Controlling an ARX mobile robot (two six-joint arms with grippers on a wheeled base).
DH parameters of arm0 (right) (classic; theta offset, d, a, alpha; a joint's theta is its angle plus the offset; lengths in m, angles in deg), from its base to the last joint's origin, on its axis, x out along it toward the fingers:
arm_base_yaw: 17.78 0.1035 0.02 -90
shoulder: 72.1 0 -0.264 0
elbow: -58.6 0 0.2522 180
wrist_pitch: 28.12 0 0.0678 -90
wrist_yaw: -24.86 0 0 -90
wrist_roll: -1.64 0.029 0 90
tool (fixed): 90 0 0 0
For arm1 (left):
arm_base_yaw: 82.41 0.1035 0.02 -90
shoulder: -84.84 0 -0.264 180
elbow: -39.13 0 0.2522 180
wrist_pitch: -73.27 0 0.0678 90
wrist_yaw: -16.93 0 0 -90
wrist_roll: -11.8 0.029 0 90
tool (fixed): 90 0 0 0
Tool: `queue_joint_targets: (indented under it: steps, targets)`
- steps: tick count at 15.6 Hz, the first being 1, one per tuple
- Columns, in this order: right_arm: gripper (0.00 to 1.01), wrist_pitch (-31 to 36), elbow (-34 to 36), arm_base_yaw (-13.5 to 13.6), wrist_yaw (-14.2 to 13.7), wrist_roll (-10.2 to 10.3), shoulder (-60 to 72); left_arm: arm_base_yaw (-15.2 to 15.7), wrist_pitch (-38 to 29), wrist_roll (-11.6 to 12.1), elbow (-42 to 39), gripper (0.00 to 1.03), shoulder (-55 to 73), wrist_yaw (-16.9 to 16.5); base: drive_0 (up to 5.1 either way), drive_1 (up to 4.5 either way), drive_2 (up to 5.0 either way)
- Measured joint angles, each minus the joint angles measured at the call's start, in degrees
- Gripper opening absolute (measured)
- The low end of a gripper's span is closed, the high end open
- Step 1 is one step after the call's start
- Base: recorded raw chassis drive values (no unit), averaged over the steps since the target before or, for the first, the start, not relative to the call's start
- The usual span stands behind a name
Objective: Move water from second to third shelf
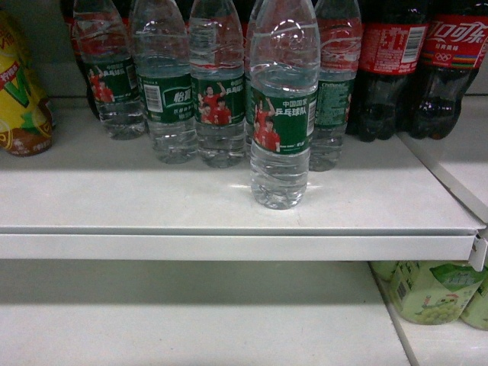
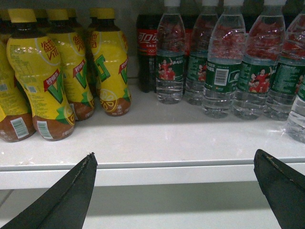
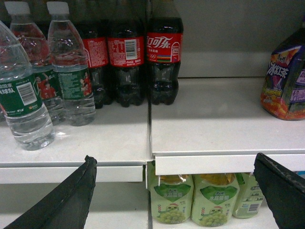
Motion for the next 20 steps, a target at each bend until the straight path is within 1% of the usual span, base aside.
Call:
queue_joint_targets:
  steps: [19, 20]
  targets:
    - [0.98, -0.1, 0.0, 0.0, 0.0, 0.0, 0.0, 0.0, 0.0, 0.0, 0.0, 0.98, 0.0, 0.0, 0.0, 0.0, 0.0]
    - [0.98, -1.5, -0.3, -1.2, 1.9, 2.9, 1.7, 0.0, 0.0, 0.0, 0.0, 0.98, 0.0, 0.0, 0.0, 0.0, 0.0]
